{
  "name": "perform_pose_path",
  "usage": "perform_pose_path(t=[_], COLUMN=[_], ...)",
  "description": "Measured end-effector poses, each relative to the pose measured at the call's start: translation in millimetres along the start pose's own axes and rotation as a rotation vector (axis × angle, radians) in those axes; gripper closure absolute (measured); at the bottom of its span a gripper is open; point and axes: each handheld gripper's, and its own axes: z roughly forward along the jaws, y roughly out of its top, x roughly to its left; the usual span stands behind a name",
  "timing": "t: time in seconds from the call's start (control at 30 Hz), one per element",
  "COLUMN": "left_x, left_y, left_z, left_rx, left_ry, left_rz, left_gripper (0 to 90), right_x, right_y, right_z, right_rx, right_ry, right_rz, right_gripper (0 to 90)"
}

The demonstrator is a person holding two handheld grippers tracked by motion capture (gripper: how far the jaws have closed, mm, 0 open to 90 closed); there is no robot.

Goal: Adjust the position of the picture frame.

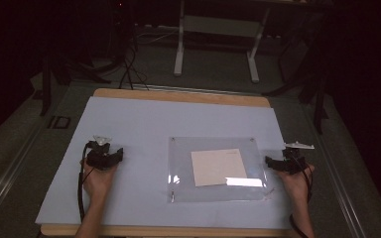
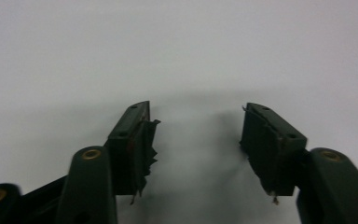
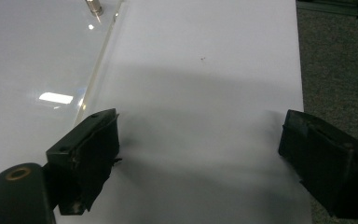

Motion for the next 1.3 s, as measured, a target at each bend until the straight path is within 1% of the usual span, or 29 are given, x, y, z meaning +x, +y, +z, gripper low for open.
perform_pose_path(t=[0.03,0.13,0.17,0.2,0.27,0.33,0.4,0.43,0.5,0.53,0.57,0.7,0.77,0.83,0.9,0.93,0.97,1.0,1.1,1.13,1.2,1.3], left_x=[0.0,-5.5,-9.0,-11.9,-15.0,-17.2,-17.8,-18.1,-18.7,-19.5,-20.7,-25.3,-27.3,-28.7,-30.3,-31.3,-32.1,-33.1,-36.0,-36.7,-37.8,-41.2], left_y=[0.0,-1.2,-1.3,-1.2,-0.3,-0.2,-0.5,-0.7,-1.1,-1.8,-2.8,-4.3,-4.8,-4.8,-3.3,-2.8,-2.6,-2.6,-3.7,-4.4,-4.8,-5.3], left_z=[0.0,-4.1,-7.3,-10.4,-14.7,-18.2,-20.8,-21.9,-23.9,-25.3,-26.5,-30.8,-32.9,-34.1,-35.2,-36.8,-38.2,-39.6,-40.8,-40.2,-39.5,-41.4], left_rx=[0.000,-0.007,-0.014,-0.030,-0.046,-0.055,-0.063,-0.063,-0.065,-0.066,-0.073,-0.074,-0.083,-0.087,-0.075,-0.080,-0.085,-0.086,-0.093,-0.094,-0.094,-0.103], left_ry=[0.000,-0.043,-0.064,-0.067,-0.089,-0.098,-0.120,-0.122,-0.151,-0.163,-0.171,-0.194,-0.217,-0.236,-0.241,-0.252,-0.270,-0.284,-0.298,-0.311,-0.334,-0.354], left_rz=[0.000,0.015,0.035,0.051,0.072,0.086,0.093,0.097,0.105,0.112,0.117,0.157,0.164,0.164,0.154,0.154,0.158,0.164,0.189,0.196,0.196,0.226], left_gripper=[46.1,46.3,45.7,45.4,45.6,46.3,47.1,47.3,49.0,49.4,50.8,54.9,55.5,55.7,54.3,53.9,54.3,54.5,53.9,53.9,53.9,53.6], right_x=[0.1,-0.3,0.0,0.2,1.0,2.1,2.9,3.3,3.5,3.5,4.0,6.0,6.3,5.7,5.2,4.8,4.4,4.2,4.1,4.3,4.9,6.9], right_y=[-0.4,-1.2,-0.8,-0.2,1.0,1.0,0.9,0.8,1.0,1.2,1.9,4.6,4.8,4.5,3.4,2.9,1.8,0.9,-2.0,-2.8,-4.6,-6.4], right_z=[-0.1,-0.1,-0.2,-0.2,-0.4,-1.6,-4.5,-6.4,-9.1,-10.4,-12.9,-20.2,-24.0,-27.6,-31.1,-32.6,-34.8,-36.9,-43.2,-44.8,-48.9,-56.5], right_rx=[-0.003,-0.010,-0.007,-0.001,0.007,0.007,0.001,-0.011,-0.022,-0.031,-0.043,-0.065,-0.075,-0.073,-0.078,-0.080,-0.088,-0.093,-0.113,-0.119,-0.130,-0.144], right_ry=[-0.001,0.003,0.001,-0.001,-0.005,-0.010,-0.005,0.001,0.007,0.015,0.035,0.068,0.086,0.107,0.119,0.132,0.158,0.174,0.218,0.227,0.244,0.265], right_rz=[0.000,-0.001,-0.002,0.001,0.004,0.008,0.003,-0.003,0.000,-0.001,0.000,-0.016,-0.029,-0.031,-0.045,-0.049,-0.054,-0.060,-0.069,-0.070,-0.075,-0.082], right_gripper=[11.7,11.7,11.7,11.8,12.4,14.9,25.0,29.2,33.6,35.3,37.1,43.7,45.4,46.2,47.0,47.1,47.5,47.7,48.2,48.3,48.8,48.9])
